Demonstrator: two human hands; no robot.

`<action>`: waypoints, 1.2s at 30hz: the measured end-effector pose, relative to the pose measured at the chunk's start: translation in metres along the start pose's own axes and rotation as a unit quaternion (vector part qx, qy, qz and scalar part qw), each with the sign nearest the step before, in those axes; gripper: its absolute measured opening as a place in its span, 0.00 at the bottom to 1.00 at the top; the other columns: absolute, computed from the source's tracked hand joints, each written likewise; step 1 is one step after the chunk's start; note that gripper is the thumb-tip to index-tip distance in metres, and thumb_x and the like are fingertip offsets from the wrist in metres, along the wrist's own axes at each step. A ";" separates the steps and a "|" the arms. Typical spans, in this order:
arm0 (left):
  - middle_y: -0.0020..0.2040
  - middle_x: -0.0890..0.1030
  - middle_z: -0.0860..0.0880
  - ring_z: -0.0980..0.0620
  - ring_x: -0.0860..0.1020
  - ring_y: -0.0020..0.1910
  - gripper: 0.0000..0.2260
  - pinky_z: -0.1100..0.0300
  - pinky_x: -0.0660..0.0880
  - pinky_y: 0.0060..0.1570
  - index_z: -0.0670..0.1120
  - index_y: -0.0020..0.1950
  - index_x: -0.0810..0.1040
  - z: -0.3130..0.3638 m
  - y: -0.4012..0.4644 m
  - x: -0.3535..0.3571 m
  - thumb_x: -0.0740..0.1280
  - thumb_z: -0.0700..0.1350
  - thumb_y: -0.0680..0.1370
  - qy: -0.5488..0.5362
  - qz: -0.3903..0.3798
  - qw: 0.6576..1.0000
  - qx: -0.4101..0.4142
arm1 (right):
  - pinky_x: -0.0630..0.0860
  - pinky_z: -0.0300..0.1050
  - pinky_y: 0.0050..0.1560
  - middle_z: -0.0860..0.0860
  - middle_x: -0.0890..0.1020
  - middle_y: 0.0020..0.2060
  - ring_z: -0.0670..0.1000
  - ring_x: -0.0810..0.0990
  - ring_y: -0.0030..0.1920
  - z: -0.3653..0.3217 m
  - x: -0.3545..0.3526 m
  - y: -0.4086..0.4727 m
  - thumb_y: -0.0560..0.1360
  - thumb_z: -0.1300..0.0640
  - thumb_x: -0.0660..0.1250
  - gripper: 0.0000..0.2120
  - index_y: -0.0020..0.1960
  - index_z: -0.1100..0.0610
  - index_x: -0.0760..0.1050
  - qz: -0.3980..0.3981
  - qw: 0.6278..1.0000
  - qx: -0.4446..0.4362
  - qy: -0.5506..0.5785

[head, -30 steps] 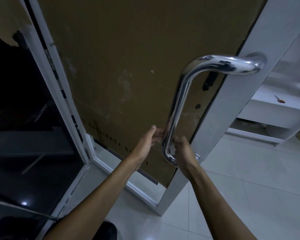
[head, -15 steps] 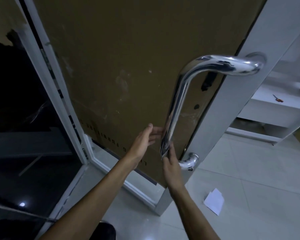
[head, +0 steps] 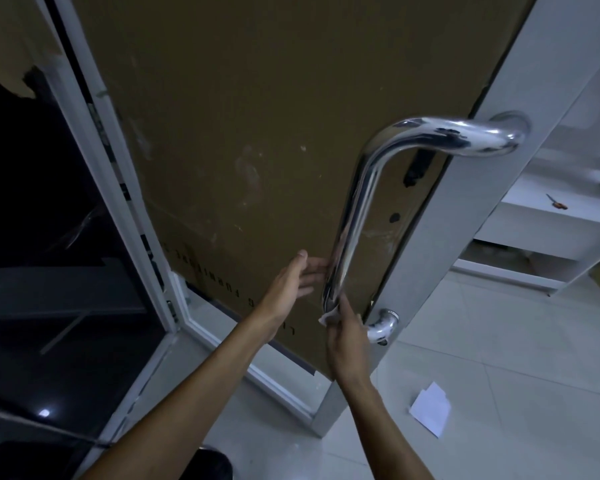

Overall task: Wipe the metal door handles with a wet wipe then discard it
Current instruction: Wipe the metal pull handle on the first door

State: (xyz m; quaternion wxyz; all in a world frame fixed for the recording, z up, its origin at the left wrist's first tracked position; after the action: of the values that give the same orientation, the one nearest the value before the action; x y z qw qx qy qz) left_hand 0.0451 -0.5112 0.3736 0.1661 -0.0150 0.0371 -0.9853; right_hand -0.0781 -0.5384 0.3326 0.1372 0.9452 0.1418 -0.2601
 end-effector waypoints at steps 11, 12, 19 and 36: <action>0.55 0.82 0.56 0.64 0.79 0.55 0.21 0.66 0.72 0.54 0.53 0.58 0.78 0.004 -0.004 0.002 0.46 0.53 0.85 0.006 -0.007 1.000 -0.003 | 0.55 0.17 0.60 0.29 0.60 0.65 0.18 0.58 0.61 -0.025 -0.008 0.023 0.83 0.66 0.53 0.28 0.79 0.55 0.47 0.039 0.985 -0.022 0.168; 0.55 0.82 0.56 0.64 0.79 0.54 0.21 0.67 0.72 0.53 0.53 0.58 0.78 0.004 -0.004 0.002 0.46 0.53 0.85 0.005 -0.008 1.000 -0.005 | 0.55 0.17 0.60 0.28 0.59 0.65 0.19 0.58 0.62 -0.027 -0.008 0.021 0.83 0.65 0.53 0.28 0.79 0.54 0.46 0.045 0.985 -0.023 0.163; 0.59 0.80 0.50 0.56 0.77 0.60 0.22 0.56 0.72 0.63 0.48 0.62 0.77 0.003 -0.003 0.002 0.46 0.53 0.85 0.000 0.000 1.000 -0.009 | 0.50 0.52 0.77 0.51 0.53 0.79 0.57 0.49 0.78 0.006 0.031 -0.022 0.78 0.67 0.54 0.36 0.79 0.54 0.39 0.015 0.996 0.084 -0.004; 0.57 0.81 0.54 0.60 0.78 0.57 0.20 0.57 0.73 0.61 0.51 0.58 0.78 0.004 -0.003 0.002 0.47 0.52 0.85 -0.002 -0.004 1.000 -0.003 | 0.70 0.45 0.60 0.59 0.69 0.72 0.59 0.68 0.70 0.015 0.023 0.005 0.80 0.67 0.53 0.33 0.79 0.54 0.41 -0.033 0.997 0.066 0.005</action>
State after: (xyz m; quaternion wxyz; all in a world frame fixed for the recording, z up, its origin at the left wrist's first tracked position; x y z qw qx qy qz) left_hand 0.0427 -0.5089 0.3783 0.1621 -0.0173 0.0401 -0.9858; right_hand -0.0648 -0.5433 0.3090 0.0648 0.9484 0.1562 -0.2682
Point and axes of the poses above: each hand's wrist, its own y-axis towards the middle knuckle, its own x-axis out of the palm, z = x × y, the point moved 10 cm from there along y, towards the middle knuckle
